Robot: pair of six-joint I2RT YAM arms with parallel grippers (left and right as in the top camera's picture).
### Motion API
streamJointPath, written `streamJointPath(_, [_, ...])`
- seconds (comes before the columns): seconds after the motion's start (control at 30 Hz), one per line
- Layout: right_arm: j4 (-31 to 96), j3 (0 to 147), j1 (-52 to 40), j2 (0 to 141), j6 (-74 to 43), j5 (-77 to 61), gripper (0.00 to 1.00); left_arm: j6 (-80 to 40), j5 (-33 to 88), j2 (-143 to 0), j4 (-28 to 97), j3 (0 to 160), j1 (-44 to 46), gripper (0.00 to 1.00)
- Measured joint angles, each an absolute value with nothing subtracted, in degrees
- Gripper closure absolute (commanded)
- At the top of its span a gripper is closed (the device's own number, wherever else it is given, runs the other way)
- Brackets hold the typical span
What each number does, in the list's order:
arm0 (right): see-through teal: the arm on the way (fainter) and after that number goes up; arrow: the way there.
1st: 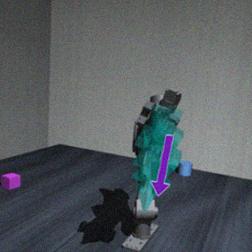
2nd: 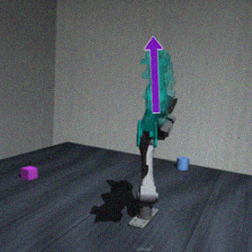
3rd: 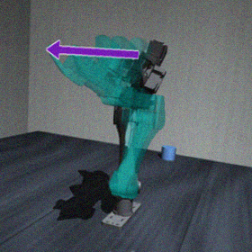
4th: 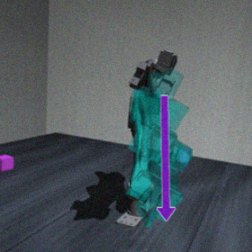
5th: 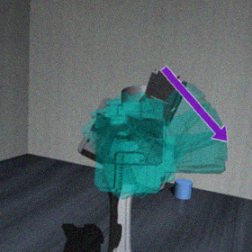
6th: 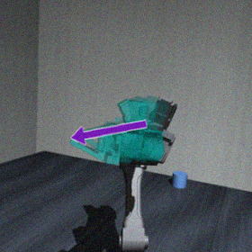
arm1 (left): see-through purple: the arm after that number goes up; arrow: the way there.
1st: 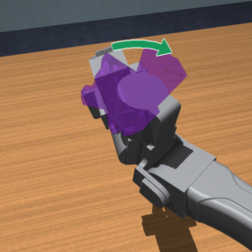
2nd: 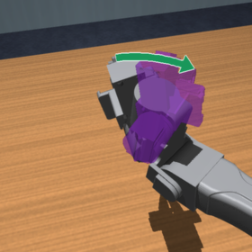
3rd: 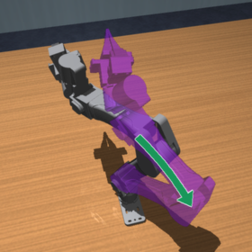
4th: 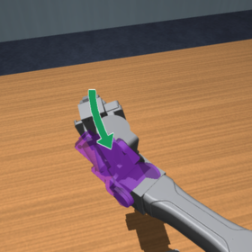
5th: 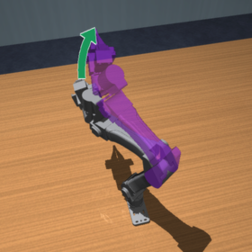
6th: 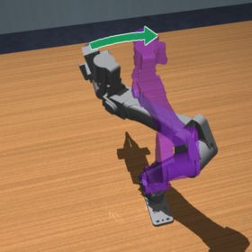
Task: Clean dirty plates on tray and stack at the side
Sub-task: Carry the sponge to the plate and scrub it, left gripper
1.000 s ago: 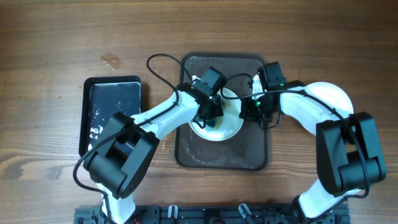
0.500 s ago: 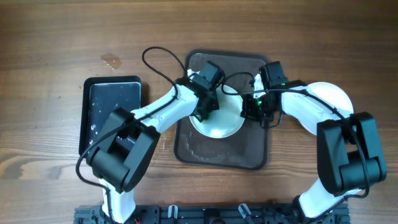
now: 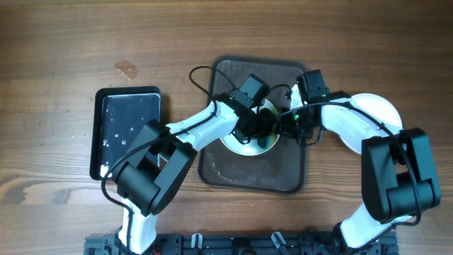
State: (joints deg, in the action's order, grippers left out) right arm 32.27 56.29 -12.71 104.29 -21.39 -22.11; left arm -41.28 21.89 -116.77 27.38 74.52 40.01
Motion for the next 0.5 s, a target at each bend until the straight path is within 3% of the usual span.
streamJointPath(0.3, [32.08,56.29,-13.8,104.31,-21.39,-22.61,0.96,-41.12,-1.56,-111.68,41.93,74.13,34.3,0.96])
streamJointPath(0.5, [32.05,56.29,-13.8,104.36,-21.39,-22.74,0.96,-41.06,-4.62,-109.97,42.48,74.0,32.91,0.96])
